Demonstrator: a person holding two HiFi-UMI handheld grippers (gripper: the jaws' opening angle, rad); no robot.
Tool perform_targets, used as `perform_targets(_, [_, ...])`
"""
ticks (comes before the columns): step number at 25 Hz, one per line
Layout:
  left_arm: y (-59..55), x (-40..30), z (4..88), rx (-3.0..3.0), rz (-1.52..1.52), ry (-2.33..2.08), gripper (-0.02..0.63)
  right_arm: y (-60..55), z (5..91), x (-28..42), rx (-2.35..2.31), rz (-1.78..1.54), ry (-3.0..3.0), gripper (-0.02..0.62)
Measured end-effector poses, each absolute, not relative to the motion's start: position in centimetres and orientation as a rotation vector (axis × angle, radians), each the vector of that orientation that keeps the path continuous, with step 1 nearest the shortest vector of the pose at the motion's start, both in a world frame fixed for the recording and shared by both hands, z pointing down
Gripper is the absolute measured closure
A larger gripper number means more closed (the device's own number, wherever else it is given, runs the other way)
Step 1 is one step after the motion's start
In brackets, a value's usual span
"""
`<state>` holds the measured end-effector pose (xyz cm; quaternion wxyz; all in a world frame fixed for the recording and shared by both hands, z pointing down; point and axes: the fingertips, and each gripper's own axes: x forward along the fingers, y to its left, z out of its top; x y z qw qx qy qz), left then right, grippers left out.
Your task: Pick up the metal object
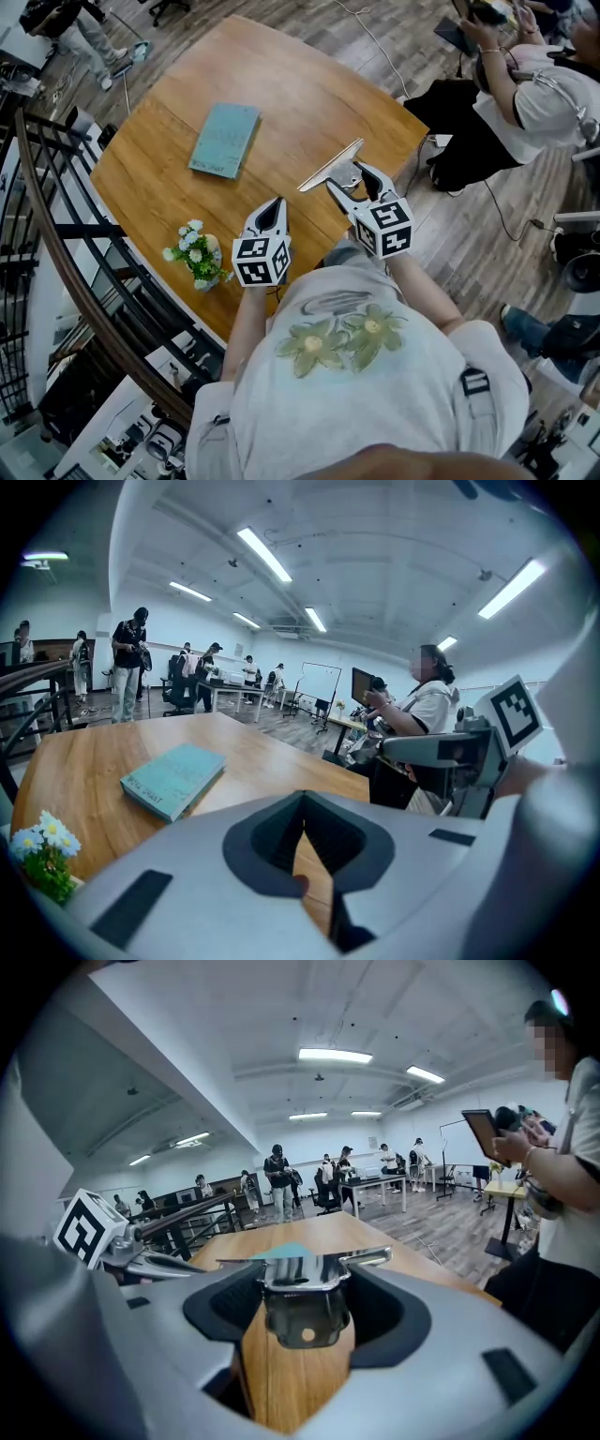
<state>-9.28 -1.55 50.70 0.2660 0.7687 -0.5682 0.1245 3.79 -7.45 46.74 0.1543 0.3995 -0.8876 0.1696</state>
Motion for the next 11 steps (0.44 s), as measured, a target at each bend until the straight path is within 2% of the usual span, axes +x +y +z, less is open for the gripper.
perform_targets(11, [-2.0,-10.5,49.9,2.068,0.335,-1.535,0.592,-8.0,45.9,2.4,1.134,0.508,-2.548,0.308])
